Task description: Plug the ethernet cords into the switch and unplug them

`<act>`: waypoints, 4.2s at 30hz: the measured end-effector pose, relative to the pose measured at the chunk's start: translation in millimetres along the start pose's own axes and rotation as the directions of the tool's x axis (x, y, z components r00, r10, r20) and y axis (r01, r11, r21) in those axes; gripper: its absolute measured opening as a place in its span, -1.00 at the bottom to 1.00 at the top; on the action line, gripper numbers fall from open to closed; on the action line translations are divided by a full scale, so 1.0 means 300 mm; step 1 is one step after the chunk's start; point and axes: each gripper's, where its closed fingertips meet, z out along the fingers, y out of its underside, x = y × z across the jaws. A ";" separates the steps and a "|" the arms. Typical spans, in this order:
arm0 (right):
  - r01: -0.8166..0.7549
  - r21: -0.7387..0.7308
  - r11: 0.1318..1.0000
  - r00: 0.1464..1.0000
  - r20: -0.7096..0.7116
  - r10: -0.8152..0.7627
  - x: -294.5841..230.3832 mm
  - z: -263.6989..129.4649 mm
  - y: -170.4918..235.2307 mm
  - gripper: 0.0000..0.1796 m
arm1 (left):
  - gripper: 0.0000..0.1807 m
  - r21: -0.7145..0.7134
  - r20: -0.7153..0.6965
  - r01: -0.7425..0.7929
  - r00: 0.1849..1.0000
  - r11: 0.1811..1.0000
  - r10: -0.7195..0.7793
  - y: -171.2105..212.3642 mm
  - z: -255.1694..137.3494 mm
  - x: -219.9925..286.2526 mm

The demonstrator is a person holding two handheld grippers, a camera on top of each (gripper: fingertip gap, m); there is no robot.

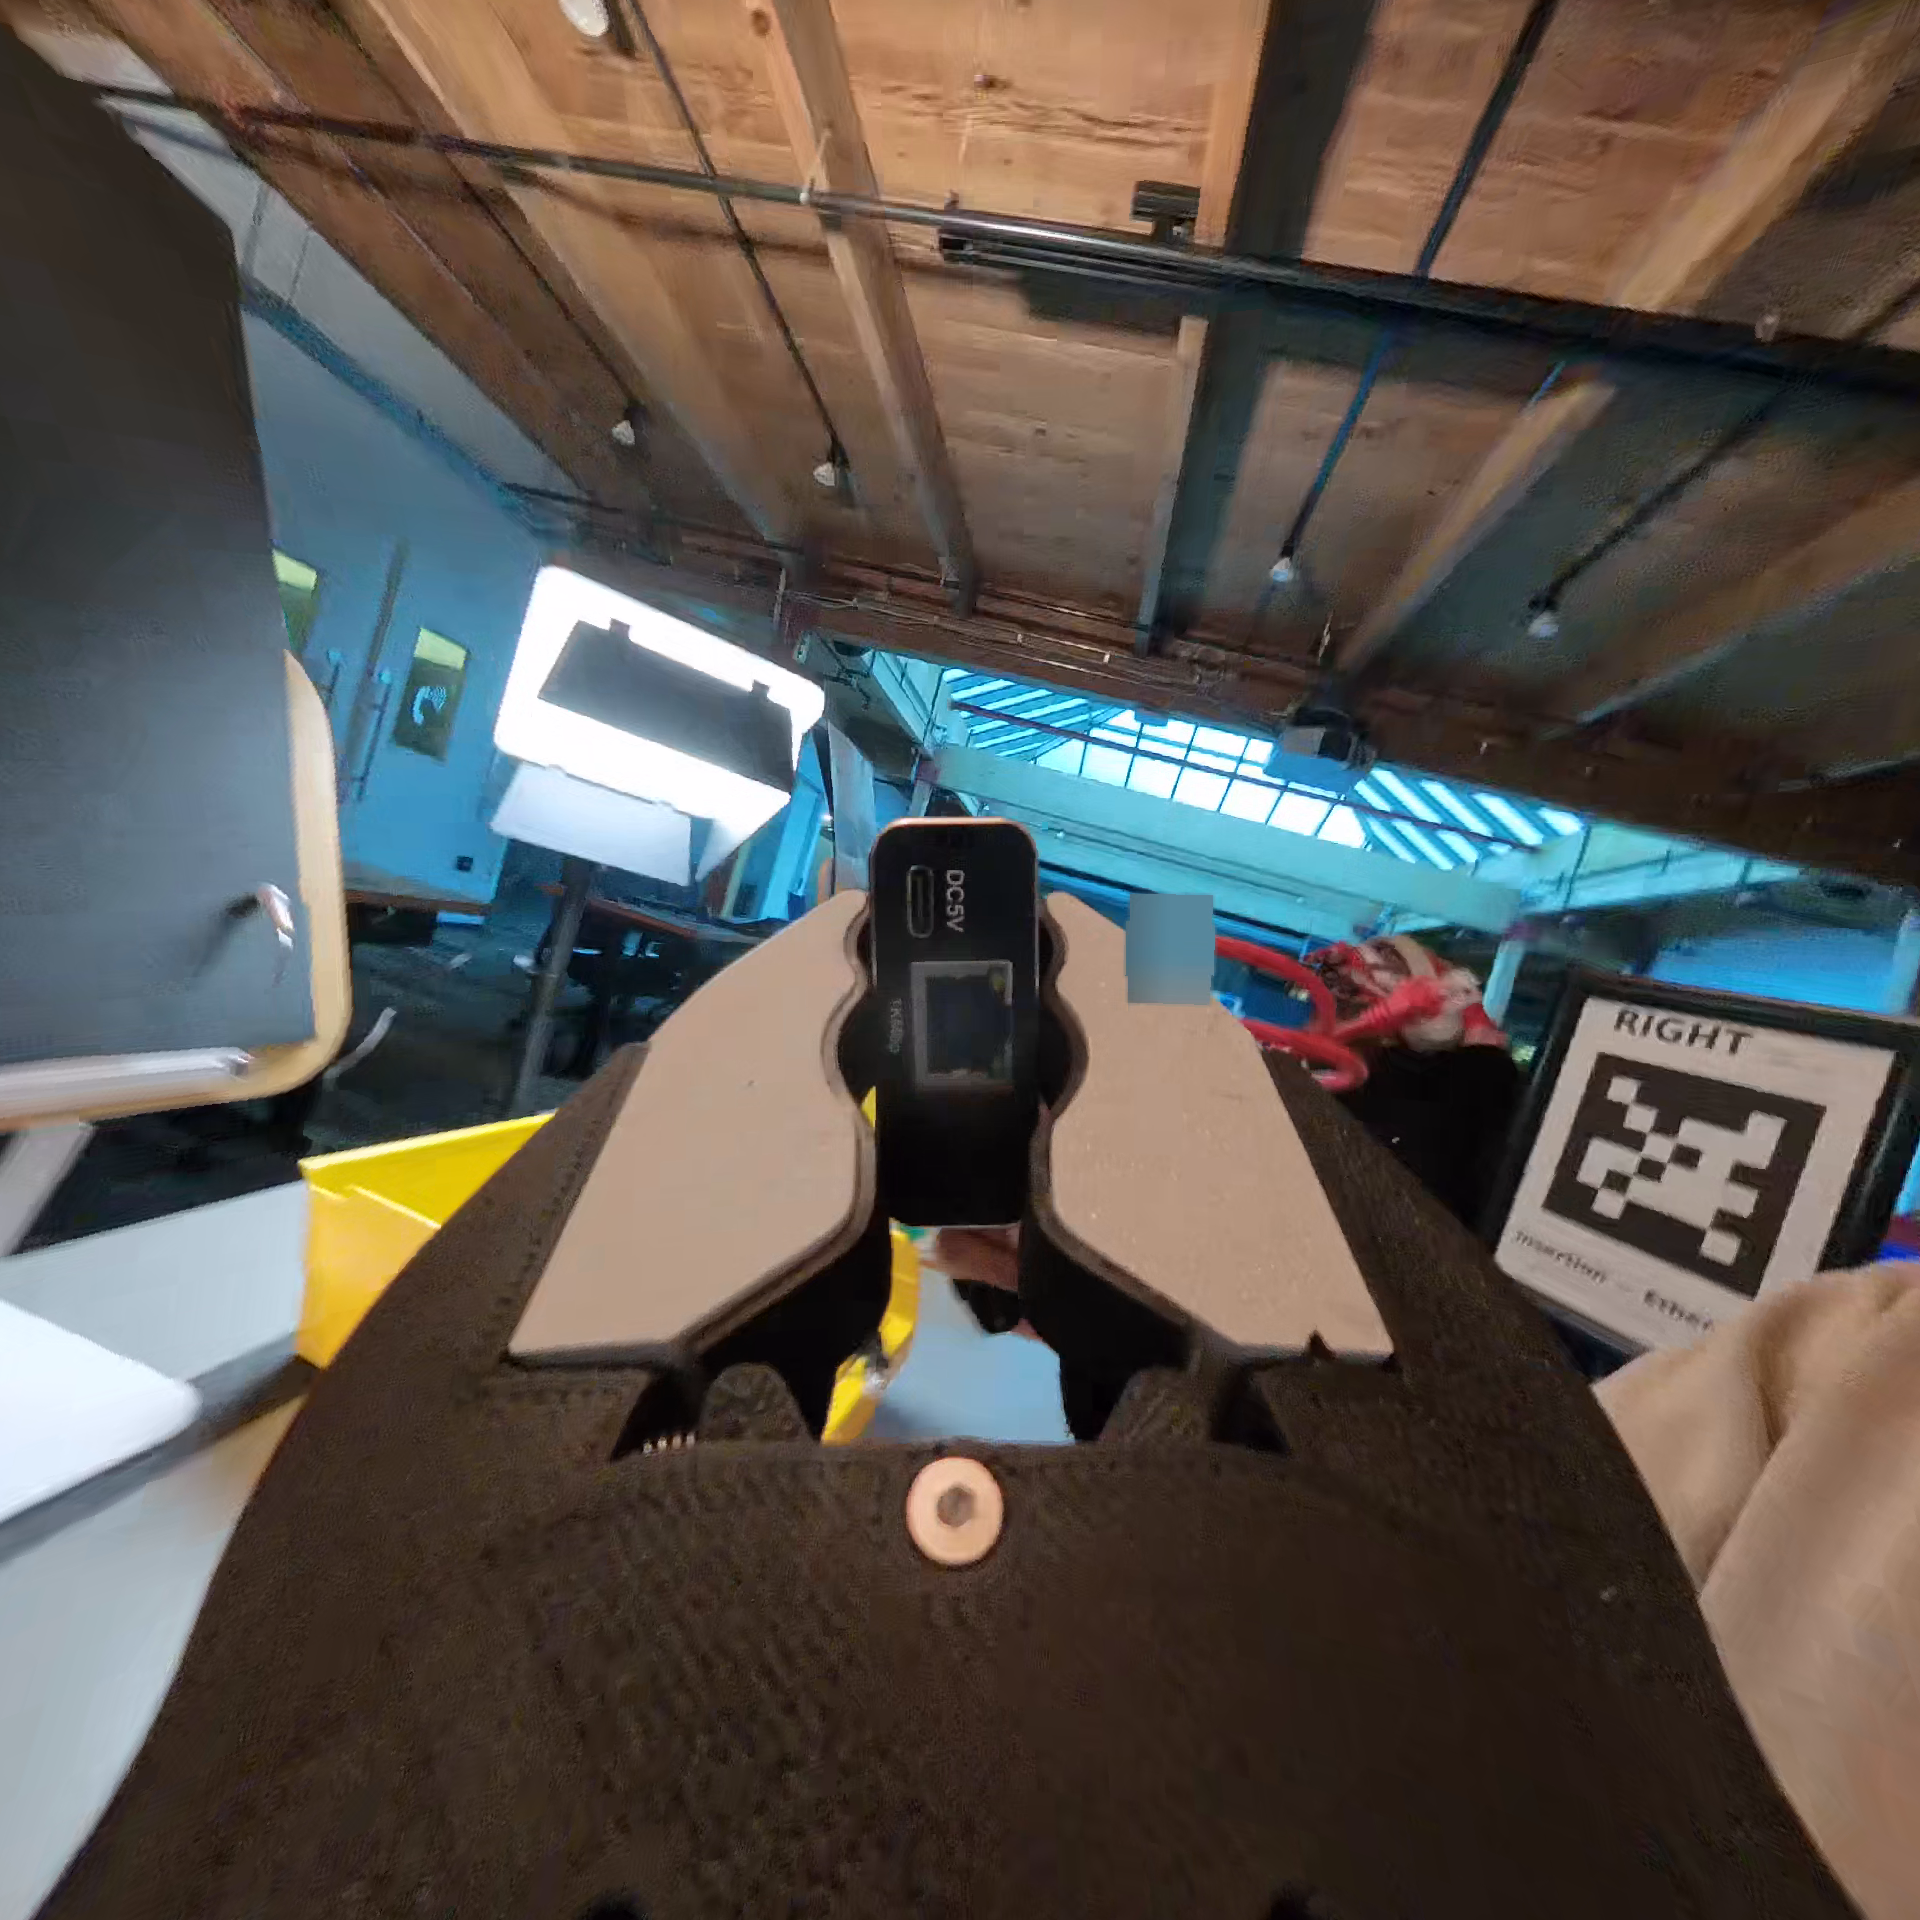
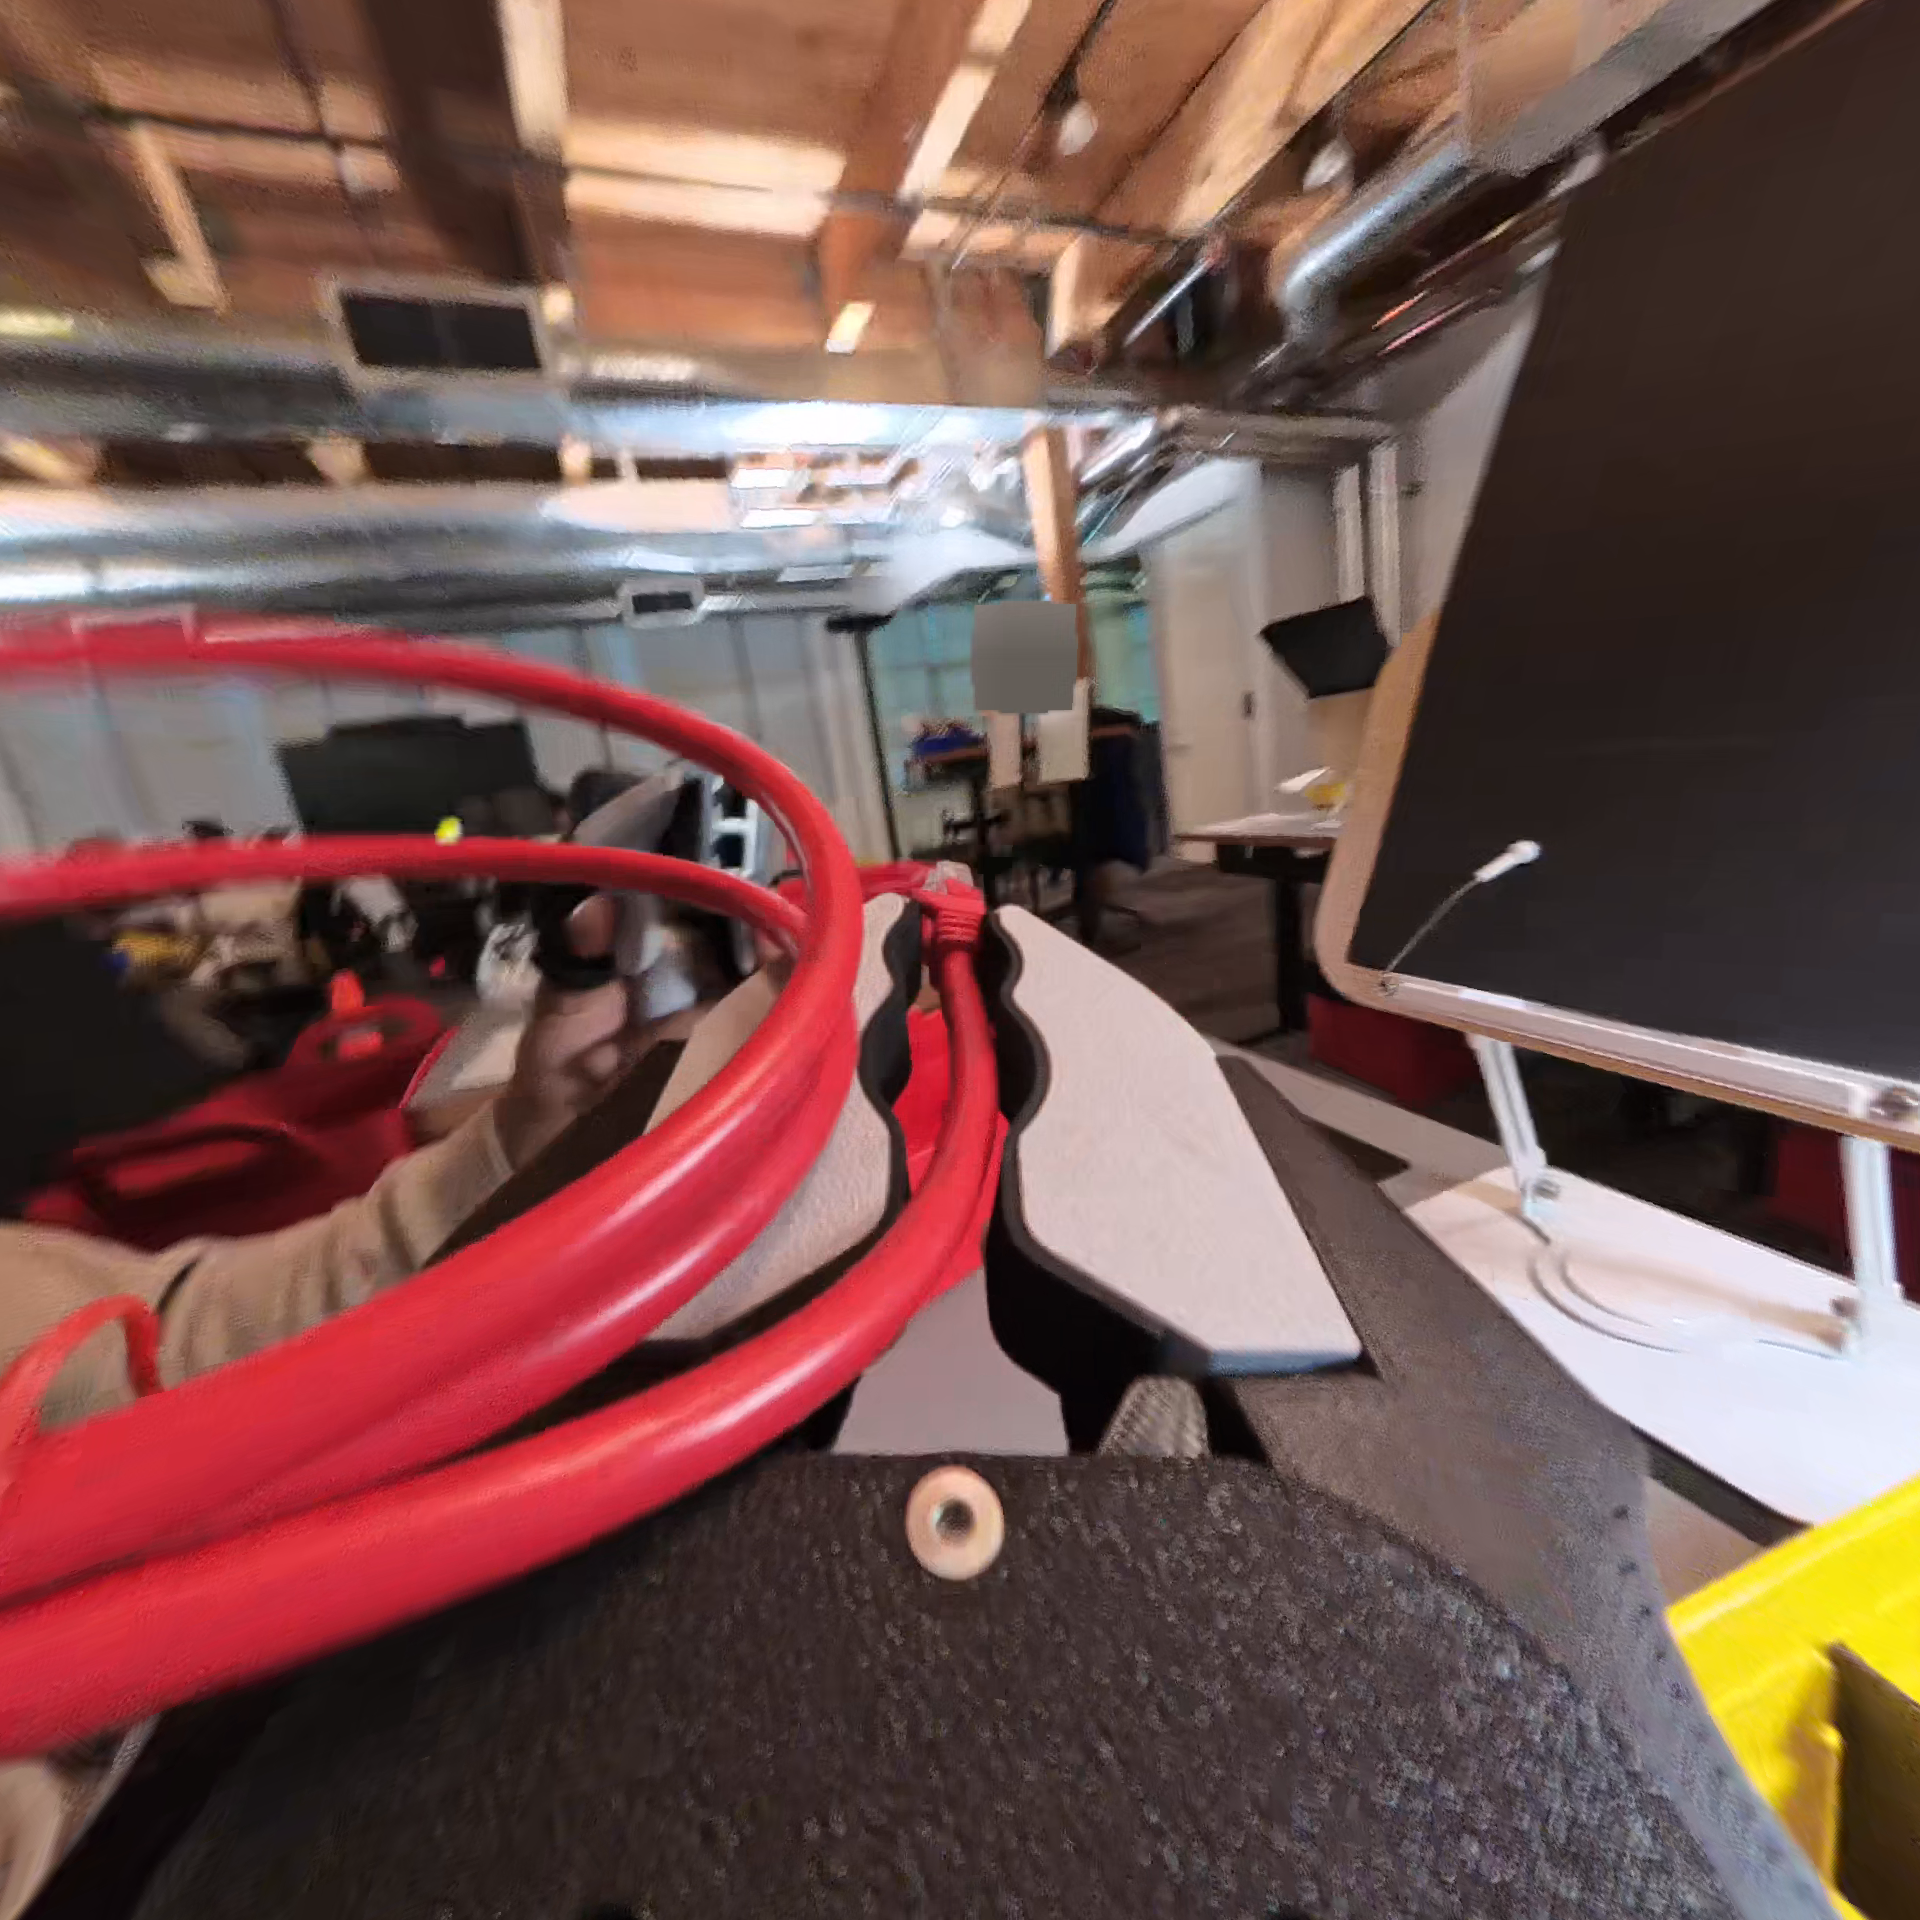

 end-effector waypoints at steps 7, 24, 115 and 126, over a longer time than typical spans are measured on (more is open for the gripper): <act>-0.071 -0.263 0.962 0.997 0.021 0.080 0.044 -0.010 0.033 -0.88 | -0.71 -0.096 0.024 -0.003 1.000 0.995 0.005 0.016 0.002 -0.027; -0.447 -0.868 -0.217 0.889 -0.458 0.001 0.468 -0.763 0.325 -0.87 | -0.71 -0.042 0.062 0.140 0.989 0.989 -0.137 -0.072 -0.060 -0.096; 0.244 -0.958 -0.151 0.820 0.287 -0.495 0.289 -0.687 0.550 -0.43 | -0.10 -0.954 0.286 0.150 0.714 0.259 0.639 0.366 -0.989 -0.287; 0.343 -0.876 -0.339 0.794 0.463 -0.394 0.383 -0.649 0.644 -0.63 | -0.58 -0.993 0.083 0.117 0.752 -0.008 0.654 0.488 -1.069 -0.367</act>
